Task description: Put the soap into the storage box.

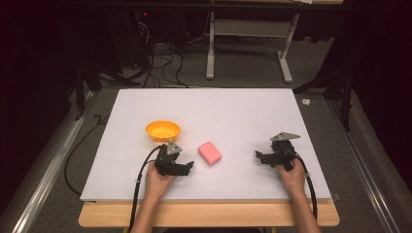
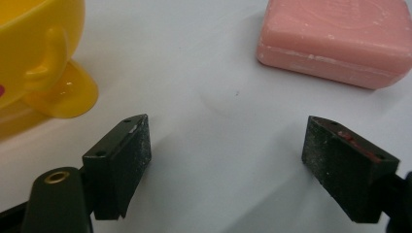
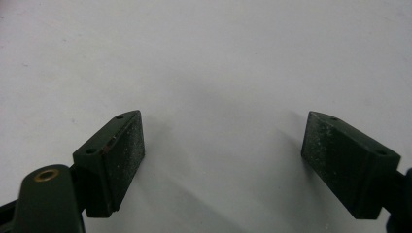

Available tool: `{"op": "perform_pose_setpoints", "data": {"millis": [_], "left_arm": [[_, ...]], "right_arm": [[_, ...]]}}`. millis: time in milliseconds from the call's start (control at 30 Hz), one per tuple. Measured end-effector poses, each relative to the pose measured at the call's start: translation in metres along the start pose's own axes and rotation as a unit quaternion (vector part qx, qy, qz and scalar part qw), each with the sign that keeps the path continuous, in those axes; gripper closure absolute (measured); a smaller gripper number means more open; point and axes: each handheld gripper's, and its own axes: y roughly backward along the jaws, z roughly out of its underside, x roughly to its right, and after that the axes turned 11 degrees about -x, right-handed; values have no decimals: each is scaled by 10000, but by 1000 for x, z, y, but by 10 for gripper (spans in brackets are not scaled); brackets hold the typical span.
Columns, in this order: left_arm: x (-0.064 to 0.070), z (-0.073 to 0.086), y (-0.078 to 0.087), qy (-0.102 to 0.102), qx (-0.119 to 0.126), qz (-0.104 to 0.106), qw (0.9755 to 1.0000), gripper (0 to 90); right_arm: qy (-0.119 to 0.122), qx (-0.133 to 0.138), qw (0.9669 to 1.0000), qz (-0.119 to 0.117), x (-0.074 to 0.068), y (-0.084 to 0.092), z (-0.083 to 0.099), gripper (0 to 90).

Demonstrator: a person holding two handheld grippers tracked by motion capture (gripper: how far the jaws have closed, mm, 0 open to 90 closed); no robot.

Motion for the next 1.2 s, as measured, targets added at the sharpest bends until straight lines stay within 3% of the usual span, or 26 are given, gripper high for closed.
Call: {"op": "perform_pose_setpoints", "data": {"millis": [1067,1200], "left_arm": [[0,-1,0,-30,-27,-31,10000,185],[2,-1,1,-69,3,-7,10000,226]], "right_arm": [[11,2,10000,0,0,0,0,164],[7,2,10000,-1,0,0,0,164]]}}
